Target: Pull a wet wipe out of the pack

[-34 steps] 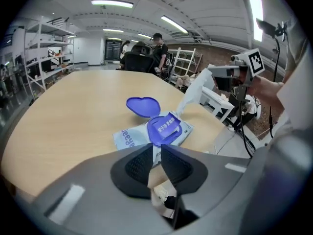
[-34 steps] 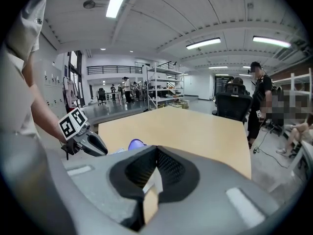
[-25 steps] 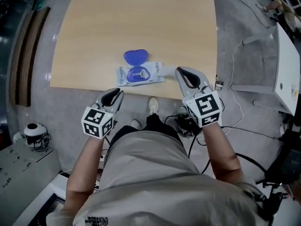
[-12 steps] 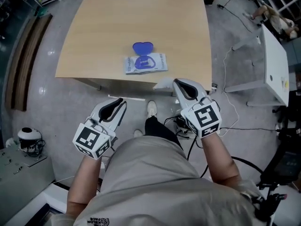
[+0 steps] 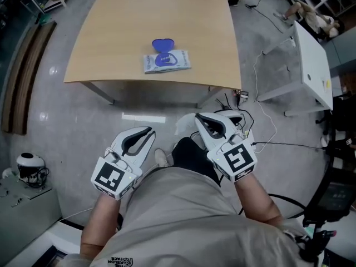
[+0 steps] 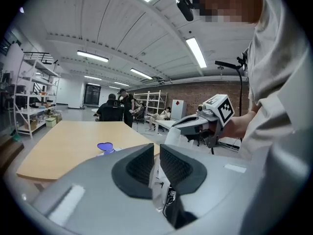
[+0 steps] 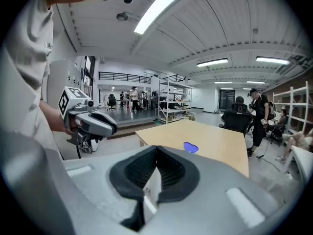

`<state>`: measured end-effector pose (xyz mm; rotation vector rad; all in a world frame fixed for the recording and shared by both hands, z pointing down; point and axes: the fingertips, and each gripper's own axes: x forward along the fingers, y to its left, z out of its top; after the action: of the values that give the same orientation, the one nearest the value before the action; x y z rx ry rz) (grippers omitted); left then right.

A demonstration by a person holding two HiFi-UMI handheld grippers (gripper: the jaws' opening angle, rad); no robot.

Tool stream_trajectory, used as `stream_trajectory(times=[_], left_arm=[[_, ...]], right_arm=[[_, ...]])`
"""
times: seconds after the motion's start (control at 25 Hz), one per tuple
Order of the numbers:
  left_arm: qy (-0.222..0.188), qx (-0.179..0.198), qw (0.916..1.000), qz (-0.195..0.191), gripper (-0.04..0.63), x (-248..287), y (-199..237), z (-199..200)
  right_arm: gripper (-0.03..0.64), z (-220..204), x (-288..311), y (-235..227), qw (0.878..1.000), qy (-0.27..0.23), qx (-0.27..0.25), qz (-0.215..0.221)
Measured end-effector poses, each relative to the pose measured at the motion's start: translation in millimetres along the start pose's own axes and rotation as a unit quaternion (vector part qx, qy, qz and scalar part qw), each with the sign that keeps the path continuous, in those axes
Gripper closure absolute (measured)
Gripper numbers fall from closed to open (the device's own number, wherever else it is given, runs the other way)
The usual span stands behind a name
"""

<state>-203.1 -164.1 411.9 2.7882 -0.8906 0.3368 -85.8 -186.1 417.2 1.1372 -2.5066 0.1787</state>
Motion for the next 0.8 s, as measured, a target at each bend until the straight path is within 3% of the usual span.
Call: stream_trajectory(times=[0.4,0.56,0.8], left_arm=[[0.009,0.071,0.9964,0.047,0.557,3.4,-69.9,29.7],[-0.007,0.030,0.9981,0.053,0.563,18.3,-115.7,37.3],[-0.006,0.033,0.9956,0.087,0.565,29.8,-176.6,32.8]], right_arm=[[0.614,-0.6,-70.8,11.6,0.999,-0.026,-0.018,0.044],[0.614,-13.6,-111.1,5.8,0.997,-0.033,-0.027,0.070],[0.614,-48.6,-161.0,-0.8,0.993,-0.039,-0.033,0.105]])
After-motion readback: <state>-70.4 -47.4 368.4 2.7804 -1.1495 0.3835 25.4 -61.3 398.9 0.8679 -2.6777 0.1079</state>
